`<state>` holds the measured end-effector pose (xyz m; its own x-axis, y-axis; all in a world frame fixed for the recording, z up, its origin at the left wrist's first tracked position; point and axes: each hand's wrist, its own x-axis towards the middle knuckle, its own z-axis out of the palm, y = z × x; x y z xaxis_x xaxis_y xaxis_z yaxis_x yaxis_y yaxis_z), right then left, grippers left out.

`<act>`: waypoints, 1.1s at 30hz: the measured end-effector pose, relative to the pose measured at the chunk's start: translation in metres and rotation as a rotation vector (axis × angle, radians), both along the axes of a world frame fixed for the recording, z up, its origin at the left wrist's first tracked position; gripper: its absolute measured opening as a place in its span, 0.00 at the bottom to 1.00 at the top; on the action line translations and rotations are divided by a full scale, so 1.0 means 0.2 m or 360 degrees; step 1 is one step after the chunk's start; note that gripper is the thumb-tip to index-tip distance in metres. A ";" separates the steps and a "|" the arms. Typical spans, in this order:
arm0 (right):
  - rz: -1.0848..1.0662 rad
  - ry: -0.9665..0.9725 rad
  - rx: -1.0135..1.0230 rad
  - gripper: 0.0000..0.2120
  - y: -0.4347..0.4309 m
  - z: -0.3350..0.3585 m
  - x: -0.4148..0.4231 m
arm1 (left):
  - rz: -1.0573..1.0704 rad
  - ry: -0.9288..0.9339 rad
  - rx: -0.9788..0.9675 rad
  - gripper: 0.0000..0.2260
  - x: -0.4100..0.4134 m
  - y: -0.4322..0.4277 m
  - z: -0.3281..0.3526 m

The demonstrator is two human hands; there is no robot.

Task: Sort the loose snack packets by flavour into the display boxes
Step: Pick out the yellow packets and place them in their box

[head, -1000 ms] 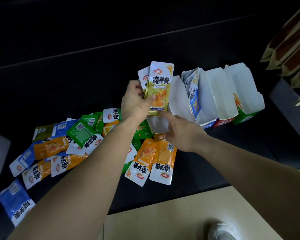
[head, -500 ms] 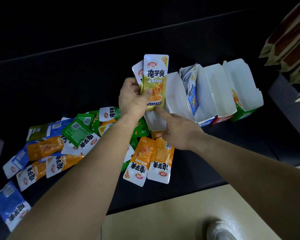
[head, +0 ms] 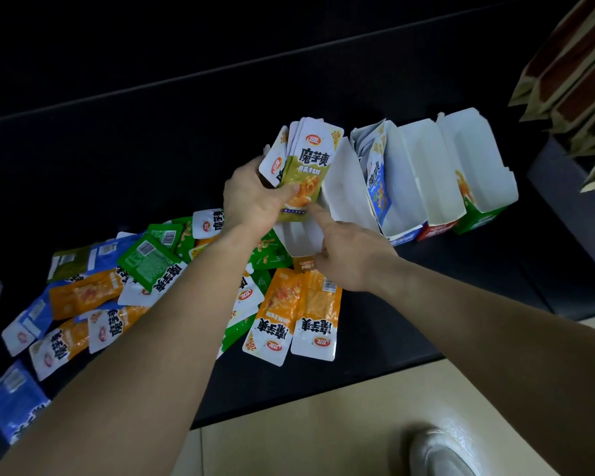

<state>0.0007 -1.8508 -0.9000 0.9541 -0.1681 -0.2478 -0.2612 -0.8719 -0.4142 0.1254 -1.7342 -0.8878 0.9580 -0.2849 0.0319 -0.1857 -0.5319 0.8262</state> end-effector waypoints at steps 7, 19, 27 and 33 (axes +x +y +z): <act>0.0020 -0.0031 -0.0038 0.38 0.01 -0.02 -0.02 | -0.0010 -0.0243 0.0280 0.16 0.02 0.00 -0.02; -0.0027 0.0025 0.0007 0.41 0.00 0.01 0.04 | -0.0053 -0.0301 0.0131 0.13 0.13 0.07 -0.02; -0.0050 0.0037 0.0058 0.39 0.04 0.02 0.03 | 0.0184 -0.0441 0.0491 0.14 0.20 0.01 0.01; -0.0067 0.0047 0.0071 0.37 0.04 0.09 0.02 | 0.0197 -0.0367 0.0340 0.16 0.09 0.08 0.08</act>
